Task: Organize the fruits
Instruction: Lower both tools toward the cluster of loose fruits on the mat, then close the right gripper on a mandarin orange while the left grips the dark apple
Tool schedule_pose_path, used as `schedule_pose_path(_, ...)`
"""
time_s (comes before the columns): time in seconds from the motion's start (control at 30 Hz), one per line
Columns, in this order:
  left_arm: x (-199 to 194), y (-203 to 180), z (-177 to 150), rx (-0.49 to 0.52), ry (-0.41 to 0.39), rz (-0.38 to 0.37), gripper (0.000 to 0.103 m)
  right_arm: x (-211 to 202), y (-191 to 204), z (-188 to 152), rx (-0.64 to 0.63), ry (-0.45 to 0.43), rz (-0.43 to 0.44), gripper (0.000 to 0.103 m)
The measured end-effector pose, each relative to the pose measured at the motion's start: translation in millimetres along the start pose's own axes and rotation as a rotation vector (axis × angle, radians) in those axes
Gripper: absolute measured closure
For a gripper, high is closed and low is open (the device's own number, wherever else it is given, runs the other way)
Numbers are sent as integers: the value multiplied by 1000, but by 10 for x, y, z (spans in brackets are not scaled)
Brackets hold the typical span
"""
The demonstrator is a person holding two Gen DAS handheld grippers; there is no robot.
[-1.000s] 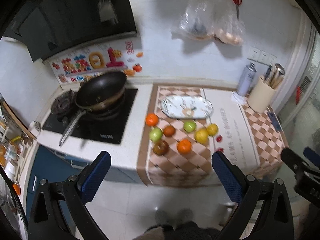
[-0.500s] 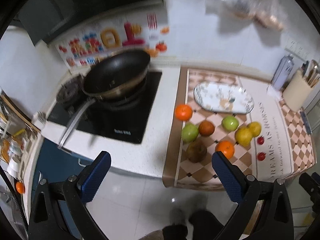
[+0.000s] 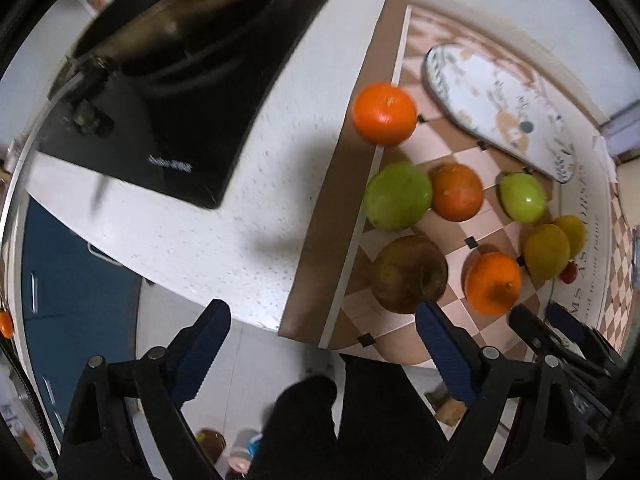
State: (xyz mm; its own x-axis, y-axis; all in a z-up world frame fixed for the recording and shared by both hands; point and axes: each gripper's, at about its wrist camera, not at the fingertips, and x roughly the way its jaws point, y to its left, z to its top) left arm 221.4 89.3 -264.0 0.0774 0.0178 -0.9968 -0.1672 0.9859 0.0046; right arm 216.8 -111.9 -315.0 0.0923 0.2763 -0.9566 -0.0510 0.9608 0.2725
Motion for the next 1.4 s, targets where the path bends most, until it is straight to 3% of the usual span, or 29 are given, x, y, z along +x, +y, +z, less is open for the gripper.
schedule_pose_path(0.13,155,-96,88,7,54,-28,8,275,93,62,-55,45,-20,37)
schedule_pose_path(0.23,250,-190,140,18,86,-63,8,296,26,47,-42,50,1,37)
schedule_pose_path(0.37,322,-371,171,58,103,-98,8,265,-99,-24,-22,71,-36,37)
schedule_pose_path(0.73,730,-771,178,214,162,-62,9,161,-196,-169,-18,66,-40,37)
schedule_pose_path(0.93,849,-715,168,240,149,-4,37,151,-189,-157,-18,63,-45,36)
schedule_pose_path(1.27,836,-645,120,243,114,4,39,203,-235,-137,11,60,-15,37)
schedule_pose_path(1.4,628,-845,55,248,98,-19,39,79,-272,-157,16,49,-11,38)
